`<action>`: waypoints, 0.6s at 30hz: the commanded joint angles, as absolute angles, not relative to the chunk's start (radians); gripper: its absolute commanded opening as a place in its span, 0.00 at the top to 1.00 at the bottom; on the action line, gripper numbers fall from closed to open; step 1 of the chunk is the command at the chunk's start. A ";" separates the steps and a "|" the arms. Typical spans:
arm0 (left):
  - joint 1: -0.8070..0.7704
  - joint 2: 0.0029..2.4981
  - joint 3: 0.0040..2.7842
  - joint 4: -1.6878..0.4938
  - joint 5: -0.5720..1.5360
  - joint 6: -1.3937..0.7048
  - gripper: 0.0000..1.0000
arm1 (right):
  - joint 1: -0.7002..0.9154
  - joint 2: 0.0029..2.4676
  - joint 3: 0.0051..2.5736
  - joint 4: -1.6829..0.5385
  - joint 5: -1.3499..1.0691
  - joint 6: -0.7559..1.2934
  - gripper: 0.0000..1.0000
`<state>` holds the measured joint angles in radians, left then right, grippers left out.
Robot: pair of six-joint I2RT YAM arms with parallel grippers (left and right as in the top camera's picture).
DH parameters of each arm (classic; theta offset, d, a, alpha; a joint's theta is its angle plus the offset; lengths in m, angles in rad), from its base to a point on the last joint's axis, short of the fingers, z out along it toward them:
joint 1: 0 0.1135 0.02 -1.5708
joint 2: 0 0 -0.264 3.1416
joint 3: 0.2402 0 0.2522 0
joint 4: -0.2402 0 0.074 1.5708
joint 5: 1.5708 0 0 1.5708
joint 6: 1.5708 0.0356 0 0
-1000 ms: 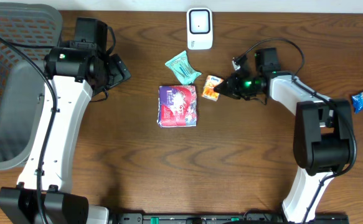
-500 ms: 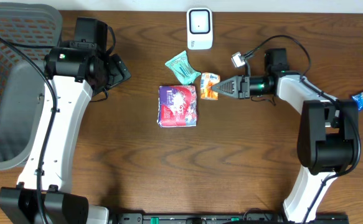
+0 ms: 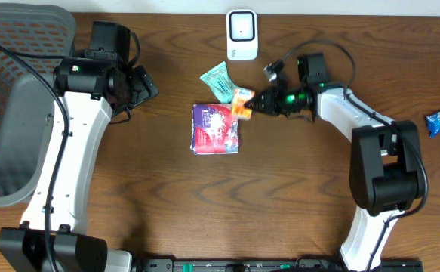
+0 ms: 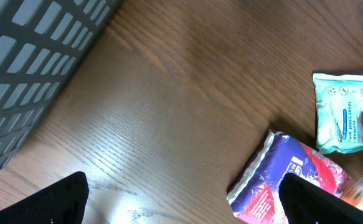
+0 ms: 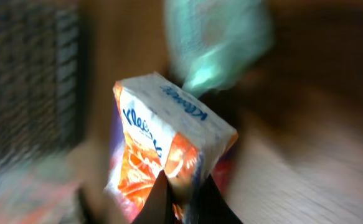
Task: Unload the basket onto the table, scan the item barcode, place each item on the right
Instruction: 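Carry the Kleenex pack up past the scanner face with the right gripper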
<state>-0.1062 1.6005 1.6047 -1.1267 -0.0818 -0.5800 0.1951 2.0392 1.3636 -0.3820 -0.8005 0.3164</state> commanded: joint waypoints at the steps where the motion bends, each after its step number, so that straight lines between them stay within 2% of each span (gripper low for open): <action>1: -0.103 1.600 1.608 -1.133 -0.094 -0.588 0.02 | 0.235 1.948 1.561 -0.470 -0.241 0.422 0.99; 4: -0.103 1.600 1.608 -1.133 -0.094 -0.588 0.02 | 0.282 1.953 1.689 -0.549 0.071 0.395 0.99; 7: -0.103 1.600 1.608 -1.133 -0.094 -0.589 0.02 | 0.324 1.971 1.771 -0.554 0.236 0.337 0.99; 14: -0.103 1.600 1.608 -1.133 -0.094 -0.589 0.02 | 0.350 2.152 1.974 -0.558 0.277 0.239 0.99; 18: -0.103 1.600 1.608 -1.133 -0.094 -0.588 0.02 | 0.363 2.293 2.135 -0.553 0.289 0.108 0.99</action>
